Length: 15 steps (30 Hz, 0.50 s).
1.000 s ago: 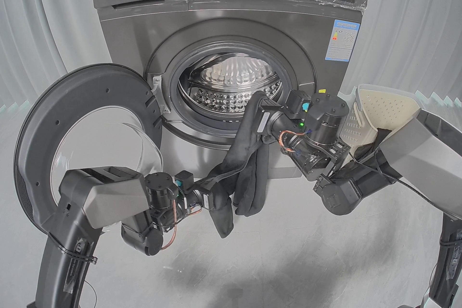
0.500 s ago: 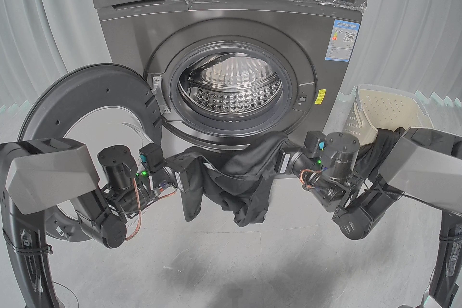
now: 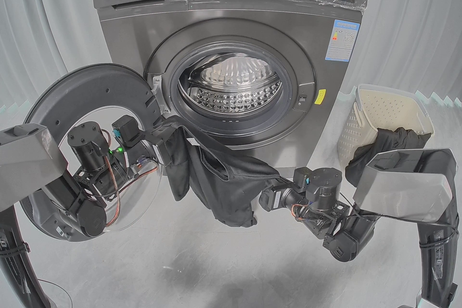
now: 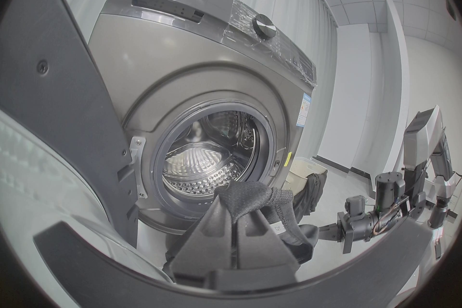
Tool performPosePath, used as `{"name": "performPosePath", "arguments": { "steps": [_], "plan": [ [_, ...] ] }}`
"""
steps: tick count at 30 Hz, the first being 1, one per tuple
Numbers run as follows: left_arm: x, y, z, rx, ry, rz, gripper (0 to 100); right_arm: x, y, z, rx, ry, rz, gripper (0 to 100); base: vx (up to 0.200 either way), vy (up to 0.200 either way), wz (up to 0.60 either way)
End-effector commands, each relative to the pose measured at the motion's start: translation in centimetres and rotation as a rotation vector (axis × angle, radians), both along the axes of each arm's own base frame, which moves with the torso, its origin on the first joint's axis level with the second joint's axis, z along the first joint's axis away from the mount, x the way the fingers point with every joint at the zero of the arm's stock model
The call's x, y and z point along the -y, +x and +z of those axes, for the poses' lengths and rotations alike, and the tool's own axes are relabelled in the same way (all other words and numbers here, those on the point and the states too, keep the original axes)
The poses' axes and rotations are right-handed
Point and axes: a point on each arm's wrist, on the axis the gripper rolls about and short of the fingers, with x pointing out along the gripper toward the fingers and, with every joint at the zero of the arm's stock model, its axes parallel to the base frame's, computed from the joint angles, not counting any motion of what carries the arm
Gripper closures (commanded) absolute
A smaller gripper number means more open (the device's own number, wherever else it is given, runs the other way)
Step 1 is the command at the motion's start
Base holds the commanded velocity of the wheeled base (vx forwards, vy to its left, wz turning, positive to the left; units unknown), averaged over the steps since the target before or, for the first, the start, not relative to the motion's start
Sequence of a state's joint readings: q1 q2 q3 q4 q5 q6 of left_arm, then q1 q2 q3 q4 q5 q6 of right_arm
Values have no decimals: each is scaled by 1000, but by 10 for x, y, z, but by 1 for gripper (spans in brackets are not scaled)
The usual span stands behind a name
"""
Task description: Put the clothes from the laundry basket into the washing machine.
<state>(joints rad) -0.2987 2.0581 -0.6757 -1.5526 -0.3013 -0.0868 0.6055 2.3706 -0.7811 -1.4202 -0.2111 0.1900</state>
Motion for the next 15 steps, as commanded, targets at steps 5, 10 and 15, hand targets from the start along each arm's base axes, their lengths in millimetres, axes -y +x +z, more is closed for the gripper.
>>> {"name": "performPosePath", "arguments": {
  "steps": [5,10,15],
  "plan": [
    [2,-3,6,16,-6,-8,100,-6,-2,-14,-20,-13,15,100,0,0,0],
    [2,-3,5,13,-5,-9,100,-6,-1,-19,-31,-21,15,0,0,0,0],
    [4,-3,3,9,-2,-10,100,-10,0,-33,-51,-42,33,0,0,0,0]
  ]
}}
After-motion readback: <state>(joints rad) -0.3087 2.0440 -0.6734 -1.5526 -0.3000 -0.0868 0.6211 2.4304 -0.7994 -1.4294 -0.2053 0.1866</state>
